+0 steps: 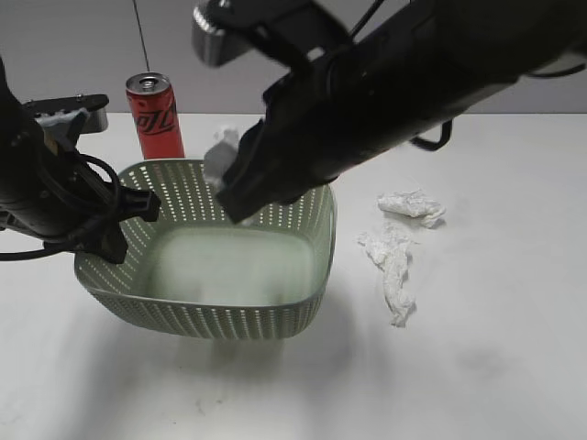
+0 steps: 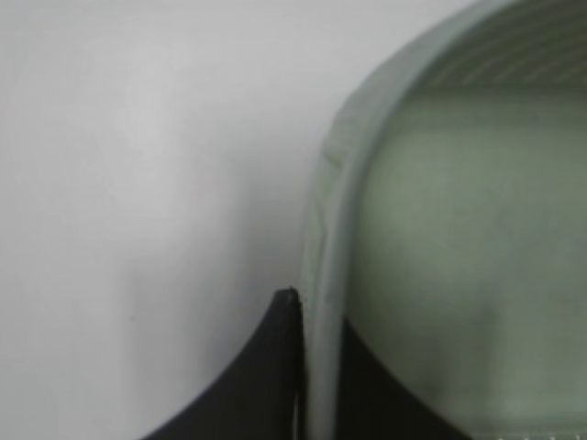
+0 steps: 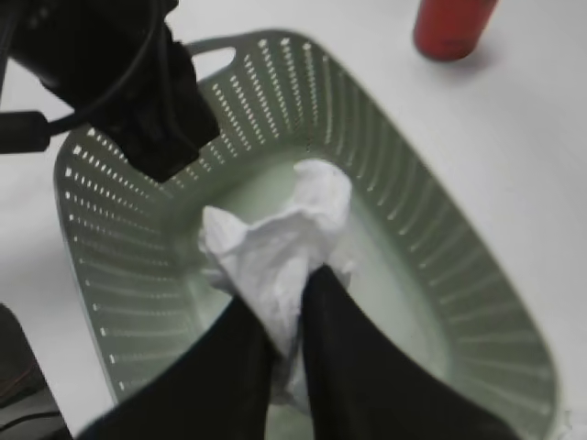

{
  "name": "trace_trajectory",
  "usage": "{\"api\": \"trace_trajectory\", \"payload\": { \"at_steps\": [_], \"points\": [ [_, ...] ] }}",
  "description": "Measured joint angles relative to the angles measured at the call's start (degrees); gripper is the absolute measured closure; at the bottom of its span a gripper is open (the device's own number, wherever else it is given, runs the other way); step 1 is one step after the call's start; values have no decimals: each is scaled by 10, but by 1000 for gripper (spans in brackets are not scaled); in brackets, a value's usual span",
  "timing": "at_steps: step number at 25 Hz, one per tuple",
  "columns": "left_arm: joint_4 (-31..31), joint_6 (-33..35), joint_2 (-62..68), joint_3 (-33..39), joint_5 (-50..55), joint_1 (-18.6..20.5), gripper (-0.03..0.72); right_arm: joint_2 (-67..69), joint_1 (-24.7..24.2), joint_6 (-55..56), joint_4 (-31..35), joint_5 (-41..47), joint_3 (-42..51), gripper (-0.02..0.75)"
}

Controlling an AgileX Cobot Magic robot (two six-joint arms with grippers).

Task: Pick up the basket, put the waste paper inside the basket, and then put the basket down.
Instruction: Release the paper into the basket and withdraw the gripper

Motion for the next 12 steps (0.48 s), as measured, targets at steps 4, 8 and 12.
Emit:
{"api": "trace_trajectory", "payload": {
  "at_steps": [4,8,12],
  "points": [
    [0,0,0,0,0,0,689,43,12,-14,17,1,0,357],
    [0,0,0,0,8,0,689,41,9,-10,-15,4,-8,127],
    [0,0,0,0,10,0,689,26,-30,71,-115,41,-53,146]
  ]
}}
